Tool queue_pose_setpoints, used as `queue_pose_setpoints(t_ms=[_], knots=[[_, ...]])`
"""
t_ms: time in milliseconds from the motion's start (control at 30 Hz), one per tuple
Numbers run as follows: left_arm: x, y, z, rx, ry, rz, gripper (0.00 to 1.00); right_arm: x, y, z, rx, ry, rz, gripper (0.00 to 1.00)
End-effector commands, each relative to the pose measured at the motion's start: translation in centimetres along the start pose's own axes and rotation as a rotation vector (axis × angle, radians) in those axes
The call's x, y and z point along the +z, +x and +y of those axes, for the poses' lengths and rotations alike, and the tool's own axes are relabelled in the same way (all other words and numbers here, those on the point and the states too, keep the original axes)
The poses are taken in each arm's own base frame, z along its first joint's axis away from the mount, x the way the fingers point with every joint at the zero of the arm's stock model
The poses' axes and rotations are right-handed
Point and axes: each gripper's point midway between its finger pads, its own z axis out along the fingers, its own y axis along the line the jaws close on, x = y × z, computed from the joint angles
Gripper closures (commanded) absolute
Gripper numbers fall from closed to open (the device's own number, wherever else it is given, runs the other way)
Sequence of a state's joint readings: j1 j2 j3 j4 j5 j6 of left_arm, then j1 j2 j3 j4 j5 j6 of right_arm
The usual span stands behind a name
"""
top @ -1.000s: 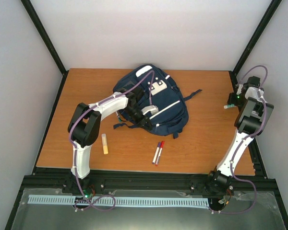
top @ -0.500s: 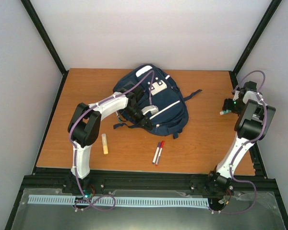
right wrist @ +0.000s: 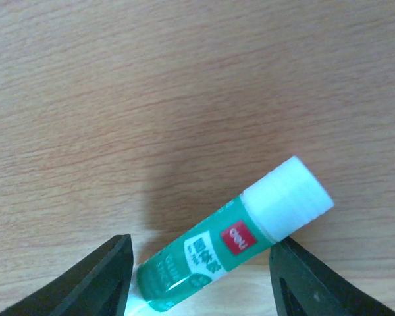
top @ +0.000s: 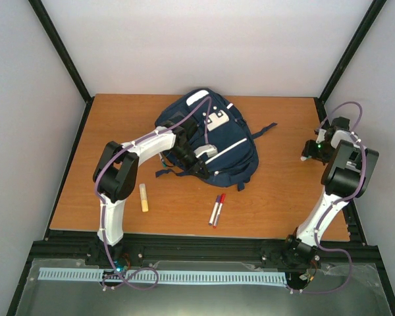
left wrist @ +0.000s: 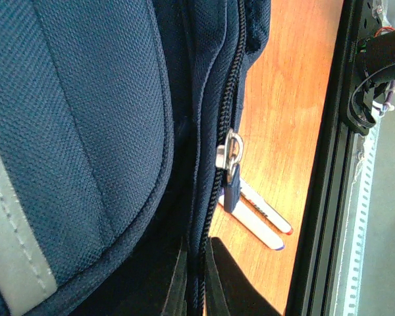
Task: Pack the student bag
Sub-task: Move the stationery to the center of the board.
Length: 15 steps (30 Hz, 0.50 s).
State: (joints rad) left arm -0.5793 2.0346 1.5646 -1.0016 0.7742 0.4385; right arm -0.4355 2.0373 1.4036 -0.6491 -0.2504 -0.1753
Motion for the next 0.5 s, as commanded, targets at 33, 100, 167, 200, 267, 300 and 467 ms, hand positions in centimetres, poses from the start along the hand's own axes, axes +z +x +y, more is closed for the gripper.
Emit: queue_pose_setpoints(t_ms=[33, 100, 167, 200, 267, 300, 467], knots=[[-0.6, -0.9, -1.5, -0.011, 0.056, -0.026, 0.94, 1.3, 2.8, 3.0, -0.057, -0.062, 0.095, 0.52], [-0.6, -0.9, -1.6, -0.009, 0.055, -0.027, 0.93, 1.4, 2.9, 3.4, -0.069, -0.065, 0.102, 0.59], [-0.7, -0.9, -1.7, -0.005, 0.053, -0.03, 0.93, 1.3, 2.7, 3.6, -0.067, -0.066, 0.103, 0.61], [-0.8, -0.9, -1.8, -0.004, 0.051, -0.031, 0.93, 1.3, 2.6, 3.7, -0.069, -0.067, 0.105, 0.63], [-1.0, -0.9, -1.8, -0.002, 0.046, -0.031, 0.93, 1.2, 2.4, 3.7, -0.068, -0.069, 0.107, 0.67], [-1.0, -0.8, -1.8, -0.003, 0.044, -0.03, 0.93, 1.2, 2.4, 3.8, -0.07, -0.074, 0.11, 0.7], [-1.5, -0.6, -1.5, -0.001, 0.03, -0.029, 0.92, 0.9, 3.3, 4.8, -0.104, -0.096, 0.138, 0.9]])
